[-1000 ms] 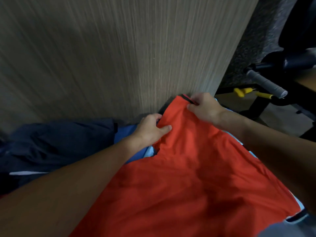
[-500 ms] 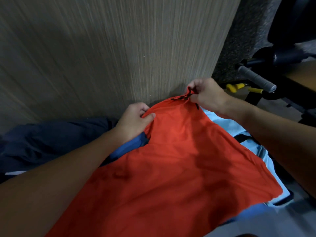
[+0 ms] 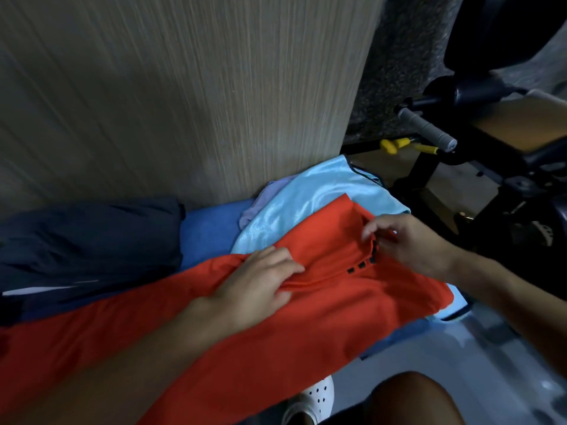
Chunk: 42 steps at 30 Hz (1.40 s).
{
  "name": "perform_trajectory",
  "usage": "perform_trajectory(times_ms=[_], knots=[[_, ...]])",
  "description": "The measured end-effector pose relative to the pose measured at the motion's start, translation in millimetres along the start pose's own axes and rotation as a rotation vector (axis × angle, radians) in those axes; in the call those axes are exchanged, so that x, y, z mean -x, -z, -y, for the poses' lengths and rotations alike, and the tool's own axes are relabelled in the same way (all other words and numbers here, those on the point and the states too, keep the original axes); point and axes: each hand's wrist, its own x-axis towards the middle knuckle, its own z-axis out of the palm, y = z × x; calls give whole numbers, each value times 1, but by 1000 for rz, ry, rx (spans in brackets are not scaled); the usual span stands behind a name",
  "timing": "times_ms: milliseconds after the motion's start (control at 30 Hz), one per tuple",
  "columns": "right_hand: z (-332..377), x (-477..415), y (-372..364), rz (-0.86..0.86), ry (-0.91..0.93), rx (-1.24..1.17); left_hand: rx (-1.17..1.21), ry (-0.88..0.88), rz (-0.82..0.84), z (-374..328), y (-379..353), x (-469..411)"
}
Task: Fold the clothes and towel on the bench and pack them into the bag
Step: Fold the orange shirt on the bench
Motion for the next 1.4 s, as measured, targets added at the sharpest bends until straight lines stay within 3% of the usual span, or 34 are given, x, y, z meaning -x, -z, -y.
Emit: perform_trajectory(times_ms=[100, 200, 267, 367, 433, 533, 633, 733, 800, 900, 1067, 1400], knots=[[-7, 13, -5, 22, -110, 407, -74, 25, -20, -12, 0, 7], [5, 25, -17, -83, 35, 514, -157, 72, -32, -22, -2, 15], [11, 29, -30, -2, 124, 574, -219, 86, 58, -23, -6, 20], [3, 35, -48, 196, 47, 711, -232, 138, 204, -20, -15, 28], [-4, 41, -54, 223, 30, 759, -250, 150, 230, -20, -19, 31], [-3, 48, -50, 122, 32, 674, -304, 128, 148, -26, -14, 21], [6, 60, -45, -142, -64, 528, -323, 62, 23, -33, -1, -14], [8, 79, -40, -399, -376, 368, -281, -58, -4, -40, 9, -65], [5, 93, -37, -484, -585, 321, -268, -154, 78, -46, 10, -99], [-4, 112, -32, -472, -801, 203, -277, -232, 218, -62, 4, -145], [-18, 121, -30, -411, -888, 55, -370, -255, 389, -74, -18, -185], [-15, 110, -23, -574, -873, -334, -146, -146, 340, -77, -25, -198]])
